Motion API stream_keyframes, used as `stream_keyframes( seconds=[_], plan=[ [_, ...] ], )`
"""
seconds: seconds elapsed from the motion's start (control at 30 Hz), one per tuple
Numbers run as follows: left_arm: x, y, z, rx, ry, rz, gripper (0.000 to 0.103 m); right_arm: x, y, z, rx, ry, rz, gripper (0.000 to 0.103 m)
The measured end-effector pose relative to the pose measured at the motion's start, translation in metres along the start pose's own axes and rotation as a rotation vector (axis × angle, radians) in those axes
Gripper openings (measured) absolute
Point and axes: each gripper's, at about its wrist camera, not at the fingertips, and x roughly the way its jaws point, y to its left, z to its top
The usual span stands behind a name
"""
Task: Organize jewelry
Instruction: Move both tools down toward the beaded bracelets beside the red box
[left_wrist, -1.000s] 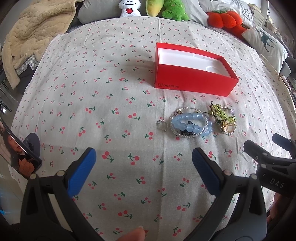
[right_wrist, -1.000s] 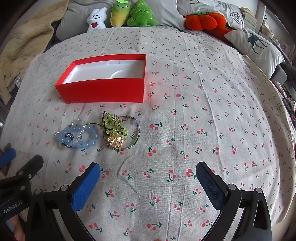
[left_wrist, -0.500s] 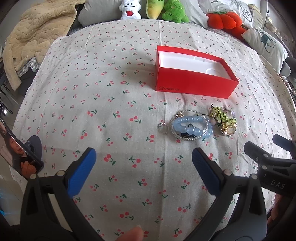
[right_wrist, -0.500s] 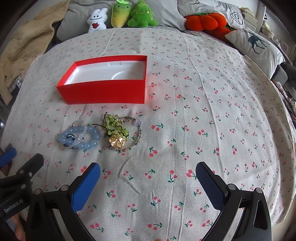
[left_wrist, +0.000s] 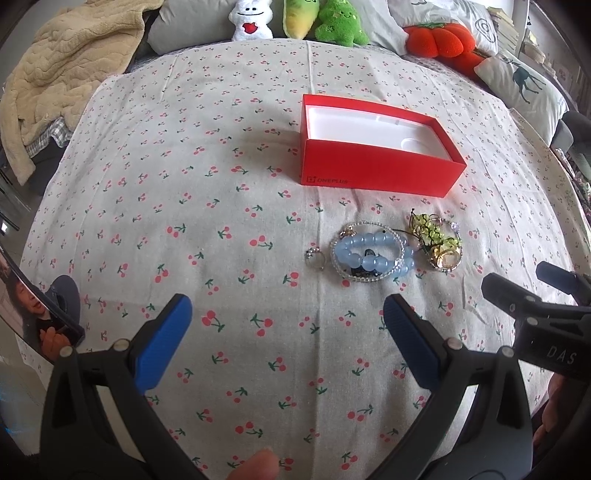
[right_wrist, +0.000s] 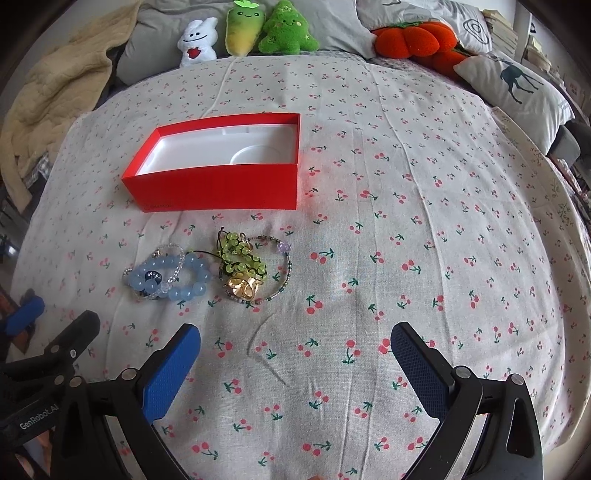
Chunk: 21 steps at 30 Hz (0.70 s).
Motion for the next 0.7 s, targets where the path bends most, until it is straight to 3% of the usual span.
stream_keyframes(
  seconds=[0.23,0.7],
  plan=[
    [-0.011,-0.004,0.014,0.03,-0.037,0.005,0.103,-0.012,-0.003,0.017,0.006,0.001,0.01,0.103],
    [0.005,-0.01,0.046,0.065,0.0,-0.015,0.103,-0.003,-0.007,0.05,0.015,0.048,0.061,0.103]
  ],
)
